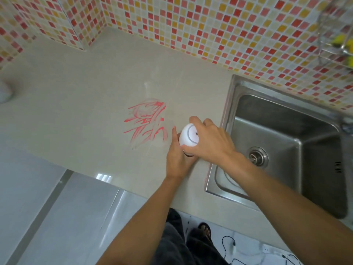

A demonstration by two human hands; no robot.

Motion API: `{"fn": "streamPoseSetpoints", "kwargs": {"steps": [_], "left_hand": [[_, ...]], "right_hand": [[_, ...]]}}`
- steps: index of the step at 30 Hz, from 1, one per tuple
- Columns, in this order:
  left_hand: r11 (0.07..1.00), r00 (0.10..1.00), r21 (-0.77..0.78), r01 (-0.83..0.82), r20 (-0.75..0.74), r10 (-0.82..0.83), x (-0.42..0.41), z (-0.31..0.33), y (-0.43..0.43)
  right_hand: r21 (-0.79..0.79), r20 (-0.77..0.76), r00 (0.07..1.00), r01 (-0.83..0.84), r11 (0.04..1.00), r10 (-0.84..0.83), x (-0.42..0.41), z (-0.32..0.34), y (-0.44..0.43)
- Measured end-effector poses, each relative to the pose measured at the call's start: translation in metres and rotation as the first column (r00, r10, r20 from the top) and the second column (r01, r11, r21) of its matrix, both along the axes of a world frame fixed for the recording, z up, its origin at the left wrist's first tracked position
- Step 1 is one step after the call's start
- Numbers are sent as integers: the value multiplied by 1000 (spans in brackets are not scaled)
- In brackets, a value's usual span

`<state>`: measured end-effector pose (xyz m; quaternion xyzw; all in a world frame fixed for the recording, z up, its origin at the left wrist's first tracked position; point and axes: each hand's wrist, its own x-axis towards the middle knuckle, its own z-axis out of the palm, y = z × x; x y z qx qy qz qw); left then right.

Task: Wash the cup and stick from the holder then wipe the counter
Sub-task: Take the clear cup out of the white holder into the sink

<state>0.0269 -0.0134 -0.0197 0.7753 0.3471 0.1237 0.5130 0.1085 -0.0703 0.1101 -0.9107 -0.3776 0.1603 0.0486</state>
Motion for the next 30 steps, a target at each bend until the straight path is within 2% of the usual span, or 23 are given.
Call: {"fn": "streamPoseSetpoints", "kwargs": {"steps": [4,9,12,14,16,18,20,22,23,24,25,26,28,30], "left_hand": [[1000,1000,-15,-8,6,8,1,6,-1],[1000,1000,-24,-11,-5,11,0,7,-2],[999,1000,-40,-25,-15,25,0,11,-2],[1000,1000,-21,-18,-25,18,0,11,-3],[1000,999,-13,-18,-30,18,1,11,-4],[999,999,-16,-29,-38,28,1,12,-5],[999,999,-22,-34,-41,34,2,13,-5],[999,999,-23,-37,-35,36,3,13,-5],[999,999,-21,-38,-35,37,3,12,-5],[999,999,-20,-39,-37,39,3,12,-6],[999,998,-18,-40,-38,40,2,13,-6],[999,998,-17,-42,-39,42,3,13,-7],[999,998,-12,-48,-42,48,5,13,-7],[999,997,-8,-54,-50,53,6,13,-7]], "right_hand": [[-35,-2,992,-126,991,126,17,21,-4],[-23,3,992,-124,992,125,20,41,-12],[137,-58,996,71,988,-64,25,60,-17],[261,-173,967,229,938,-188,36,71,-23],[276,-253,923,357,892,-291,48,66,-29],[273,-334,849,503,820,-409,59,47,-35],[299,-548,691,688,661,-471,69,20,-41],[263,-776,480,836,481,-410,77,-6,-47],[237,-841,405,872,429,-358,81,-18,-50],[226,-874,371,882,414,-315,83,-29,-52],[237,-877,385,868,437,-289,84,-41,-53],[263,-853,436,834,484,-287,84,-53,-52],[323,-738,591,733,598,-326,82,-68,-47],[384,-633,701,652,653,-328,80,-76,-41]]}}
